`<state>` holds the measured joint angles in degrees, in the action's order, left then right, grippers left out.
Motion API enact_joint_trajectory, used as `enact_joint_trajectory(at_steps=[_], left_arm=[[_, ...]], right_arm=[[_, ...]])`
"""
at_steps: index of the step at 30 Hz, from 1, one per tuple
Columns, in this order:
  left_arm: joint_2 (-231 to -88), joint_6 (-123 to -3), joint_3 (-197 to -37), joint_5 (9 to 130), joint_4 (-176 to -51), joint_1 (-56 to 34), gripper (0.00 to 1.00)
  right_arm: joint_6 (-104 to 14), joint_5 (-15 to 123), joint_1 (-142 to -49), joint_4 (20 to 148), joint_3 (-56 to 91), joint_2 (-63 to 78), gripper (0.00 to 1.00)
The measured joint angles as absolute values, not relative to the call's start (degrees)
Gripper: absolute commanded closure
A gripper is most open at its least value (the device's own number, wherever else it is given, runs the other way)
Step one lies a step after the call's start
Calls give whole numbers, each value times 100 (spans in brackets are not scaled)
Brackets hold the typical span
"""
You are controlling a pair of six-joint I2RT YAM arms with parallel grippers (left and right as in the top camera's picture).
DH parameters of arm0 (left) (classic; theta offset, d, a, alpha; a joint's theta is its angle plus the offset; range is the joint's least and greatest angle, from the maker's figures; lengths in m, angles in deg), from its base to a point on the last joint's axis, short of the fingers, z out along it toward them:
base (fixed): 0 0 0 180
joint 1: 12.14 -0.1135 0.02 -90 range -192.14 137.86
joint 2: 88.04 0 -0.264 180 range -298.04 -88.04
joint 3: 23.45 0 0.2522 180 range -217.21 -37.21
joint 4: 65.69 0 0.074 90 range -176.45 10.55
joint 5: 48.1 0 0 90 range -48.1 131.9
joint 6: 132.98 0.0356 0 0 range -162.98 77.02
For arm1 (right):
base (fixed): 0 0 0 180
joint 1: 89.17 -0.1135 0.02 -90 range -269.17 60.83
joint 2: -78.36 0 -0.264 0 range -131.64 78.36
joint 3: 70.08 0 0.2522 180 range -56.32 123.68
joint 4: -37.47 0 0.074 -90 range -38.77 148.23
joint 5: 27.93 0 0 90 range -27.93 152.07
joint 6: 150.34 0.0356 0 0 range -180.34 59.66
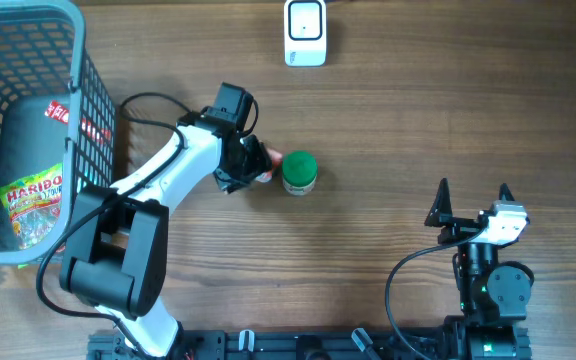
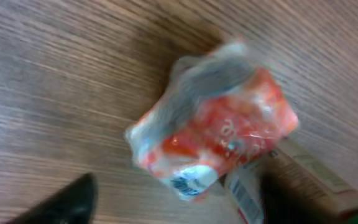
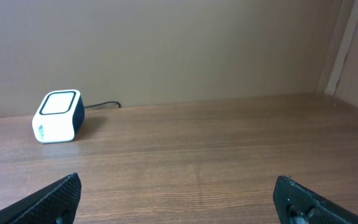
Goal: Scan the item barcode
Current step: 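Place the red-white candy pack left of the green jar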
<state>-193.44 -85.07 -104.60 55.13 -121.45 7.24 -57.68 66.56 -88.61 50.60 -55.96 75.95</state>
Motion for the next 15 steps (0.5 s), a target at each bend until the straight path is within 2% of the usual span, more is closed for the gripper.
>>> enact_joint_trajectory(at_steps=[3,8,11,15], left_arm=[[-19130,-8585,-10865,5382,-12915,722,0],[-18210,-8533,-13553,4003,-14582,589,0],[-17626,-8266,-15354,3111,-14794,418,0],[-17067,-8157,-16390,2195,-15043,-454,0]], right_arm=[[-5768,6656,-8861,5063,-5596,7597,0],[-5768,6656,-8861,5060,-5596,7595,0],[-5768,6654,-8861,5058,-5596,7595,0],[-5768,6656,-8861,5060,-5596,7595,0]])
